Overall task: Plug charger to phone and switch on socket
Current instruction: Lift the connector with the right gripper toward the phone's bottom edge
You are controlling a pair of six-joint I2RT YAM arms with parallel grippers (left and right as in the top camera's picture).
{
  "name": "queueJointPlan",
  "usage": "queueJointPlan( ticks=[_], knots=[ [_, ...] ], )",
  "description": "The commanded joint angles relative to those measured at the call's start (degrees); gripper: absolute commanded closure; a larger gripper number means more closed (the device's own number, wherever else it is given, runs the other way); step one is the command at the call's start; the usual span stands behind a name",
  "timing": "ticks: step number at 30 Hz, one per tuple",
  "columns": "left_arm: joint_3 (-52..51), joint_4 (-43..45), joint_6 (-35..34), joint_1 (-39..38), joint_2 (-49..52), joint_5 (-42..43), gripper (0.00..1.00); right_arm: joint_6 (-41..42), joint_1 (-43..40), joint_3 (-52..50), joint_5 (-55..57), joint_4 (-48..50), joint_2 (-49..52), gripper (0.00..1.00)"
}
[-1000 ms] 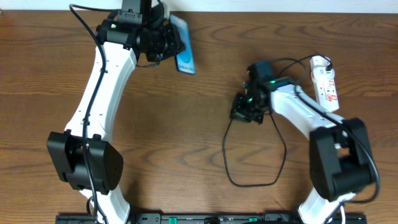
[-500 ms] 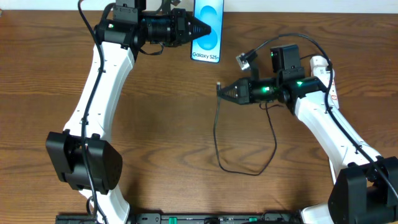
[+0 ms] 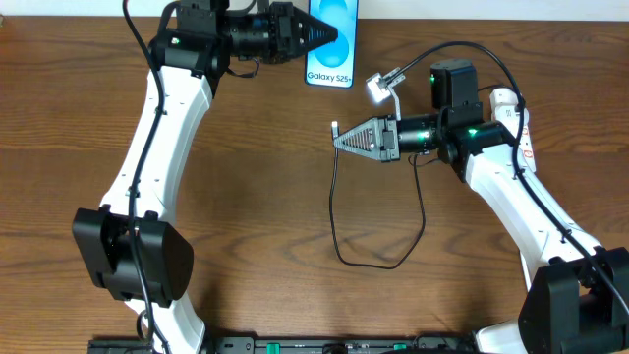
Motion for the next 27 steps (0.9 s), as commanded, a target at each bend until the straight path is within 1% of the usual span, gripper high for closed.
queueJointPlan(
  ticks=[1,5,9,15,20,27],
  knots=[
    [0.2,4.8,-6.3,0.3,-0.3,2.0,0.93,5.5,0.3,0.6,-2.0,3.7,-0.6,0.99],
    [0.2,8.7,-10.6,0.3,-0.3,2.0,0.93,12.0,0.3,0.6,-2.3,12.3,-0.6,0.99],
    [0.2,9.7,-11.3,0.3,-0.3,1.9,0.93,19.3,0.3,0.6,-2.3,21.0,-0.6,0.99],
    [0.2,13.7,-15.4,0.3,-0.3,2.0,0.93,26.3,0.3,0.6,-2.8,30.5,-0.6,0.99],
    [0.2,15.9,-17.0,0.3,-0.3,2.0,0.93,29.1,0.3,0.6,-4.8,34.8,-0.6,0.99],
    [0.2,15.8,-17.0,0.3,-0.3,2.7,0.93,31.3,-1.1,0.6,-4.0,35.8,-0.6,0.99]
  ],
)
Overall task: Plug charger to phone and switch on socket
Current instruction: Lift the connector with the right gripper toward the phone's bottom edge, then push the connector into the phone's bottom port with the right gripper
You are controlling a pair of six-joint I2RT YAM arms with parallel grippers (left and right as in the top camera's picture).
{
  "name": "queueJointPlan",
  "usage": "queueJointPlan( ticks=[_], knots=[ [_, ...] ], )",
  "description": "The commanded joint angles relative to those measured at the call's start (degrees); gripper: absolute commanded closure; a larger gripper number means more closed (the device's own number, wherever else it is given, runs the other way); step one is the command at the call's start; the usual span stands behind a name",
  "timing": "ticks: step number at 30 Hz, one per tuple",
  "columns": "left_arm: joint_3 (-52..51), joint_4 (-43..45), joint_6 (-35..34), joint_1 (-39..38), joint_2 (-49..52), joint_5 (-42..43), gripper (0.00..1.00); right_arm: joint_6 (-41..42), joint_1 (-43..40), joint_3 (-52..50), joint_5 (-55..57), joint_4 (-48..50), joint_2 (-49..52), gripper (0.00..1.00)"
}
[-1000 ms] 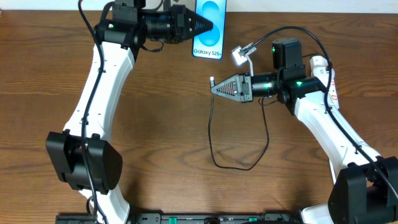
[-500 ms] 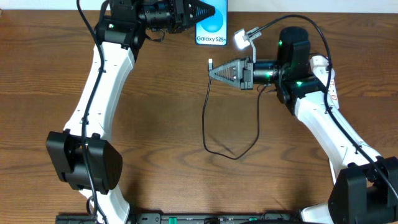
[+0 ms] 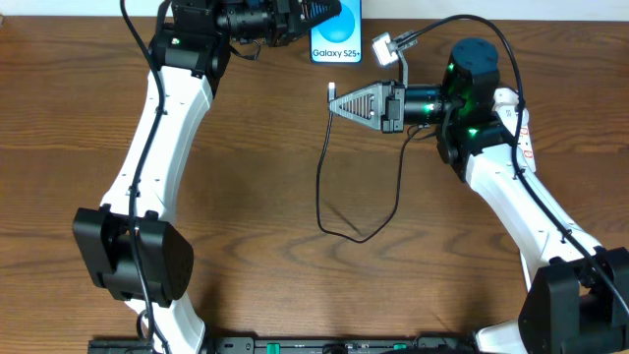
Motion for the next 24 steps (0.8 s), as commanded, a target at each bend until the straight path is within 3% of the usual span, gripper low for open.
queueJointPlan(
  ticks=[1,24],
  knots=[
    [0.4,0.7,-0.4,0.3,-0.3,2.1,0.93,3.4,-1.3,0.6,-0.4,1.4,-0.6,0.99],
    [0.4,0.7,-0.8,0.2,-0.3,4.3,0.93,11.7,-0.8,0.6,2.7,9.7,-0.6,0.99]
  ],
)
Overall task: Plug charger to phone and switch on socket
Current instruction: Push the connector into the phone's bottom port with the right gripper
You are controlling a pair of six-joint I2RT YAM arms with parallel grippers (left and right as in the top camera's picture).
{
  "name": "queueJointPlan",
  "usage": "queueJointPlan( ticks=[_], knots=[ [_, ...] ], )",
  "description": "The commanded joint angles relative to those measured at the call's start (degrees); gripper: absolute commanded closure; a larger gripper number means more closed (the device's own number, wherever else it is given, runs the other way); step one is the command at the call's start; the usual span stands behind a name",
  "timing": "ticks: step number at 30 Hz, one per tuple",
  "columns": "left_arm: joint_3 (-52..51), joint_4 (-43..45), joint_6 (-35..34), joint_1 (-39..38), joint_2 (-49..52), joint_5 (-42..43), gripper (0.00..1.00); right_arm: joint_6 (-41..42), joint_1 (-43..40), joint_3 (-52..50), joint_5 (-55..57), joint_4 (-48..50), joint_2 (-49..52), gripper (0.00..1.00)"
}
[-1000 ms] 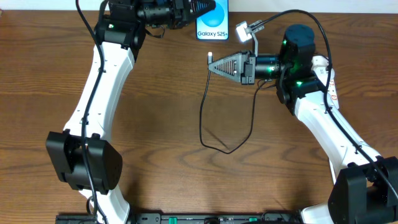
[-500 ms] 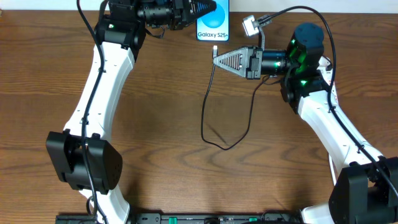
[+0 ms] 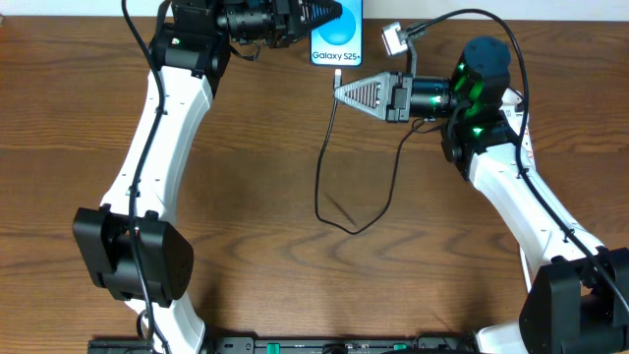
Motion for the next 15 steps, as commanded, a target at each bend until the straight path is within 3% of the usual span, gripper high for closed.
queueJointPlan(
  ticks=[1,15],
  knots=[
    [0.4,0.7,-0.5,0.2,-0.3,2.3,0.93,2.8,0.2,0.6,0.9,1.6,-0.6,0.99],
    [0.4,0.7,-2.0,0.2,-0.3,2.7,0.93,3.8,0.8,0.6,1.3,3.0,-0.6,0.99]
  ],
)
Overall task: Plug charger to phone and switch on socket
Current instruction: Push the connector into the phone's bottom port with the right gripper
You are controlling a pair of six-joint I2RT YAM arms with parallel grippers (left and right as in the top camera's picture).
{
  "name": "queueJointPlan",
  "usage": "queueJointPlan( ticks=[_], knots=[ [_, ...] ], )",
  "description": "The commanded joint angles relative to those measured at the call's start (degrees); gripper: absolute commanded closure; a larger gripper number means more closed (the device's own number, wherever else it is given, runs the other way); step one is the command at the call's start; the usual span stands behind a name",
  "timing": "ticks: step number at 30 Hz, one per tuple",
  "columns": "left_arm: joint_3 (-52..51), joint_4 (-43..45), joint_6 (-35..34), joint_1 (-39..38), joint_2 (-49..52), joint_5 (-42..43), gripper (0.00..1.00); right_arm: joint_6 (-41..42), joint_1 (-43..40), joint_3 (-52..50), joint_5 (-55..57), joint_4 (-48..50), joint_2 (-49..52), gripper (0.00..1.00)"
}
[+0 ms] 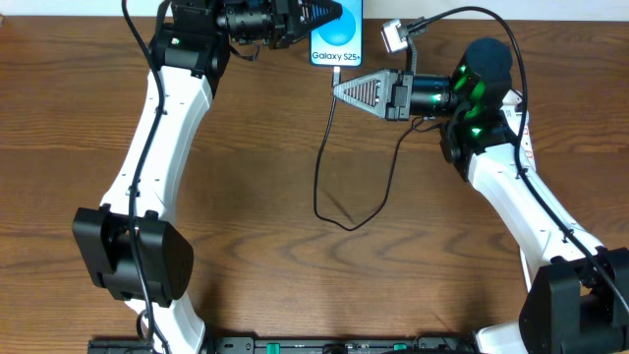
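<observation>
The phone [337, 37], light blue with "Galaxy S25+" on its screen, lies at the table's far edge. My left gripper [329, 17] is shut on its left side near the top. My right gripper [339, 90] is shut on the plug end of the black charger cable [324, 167], with the plug tip just under the phone's bottom edge. Whether the plug is in the port cannot be told. The cable hangs down in a loop on the table and runs back up under the right arm. The socket is hidden behind the right arm at the far right.
A small white camera module [395, 37] sticks up on a stalk beside the right wrist, close to the phone's right side. The right arm's base [580, 295] fills the near right corner, the left arm's base [133, 256] the near left.
My right gripper has edged slightly up toward the phone's bottom edge with the plug. The cable loop shifted a little. The left gripper and phone have not moved.
At first my left gripper held the phone lower on the table and my right gripper held the plug well below and right of it. Then the phone sat at the far edge and the plug was closer. Now the plug tip meets the phone's bottom edge.
</observation>
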Motion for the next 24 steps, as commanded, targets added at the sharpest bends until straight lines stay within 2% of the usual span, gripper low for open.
queueJointPlan(
  ticks=[1,24],
  knots=[
    [0.4,0.7,-0.9,0.2,-0.3,2.5,0.93,0.5,0.5,0.6,1.4,0.2,-0.6,0.99],
    [0.4,0.7,-0.9,0.2,-0.3,4.2,0.93,2.9,0.4,0.6,3.1,0.2,-0.6,0.99]
  ],
)
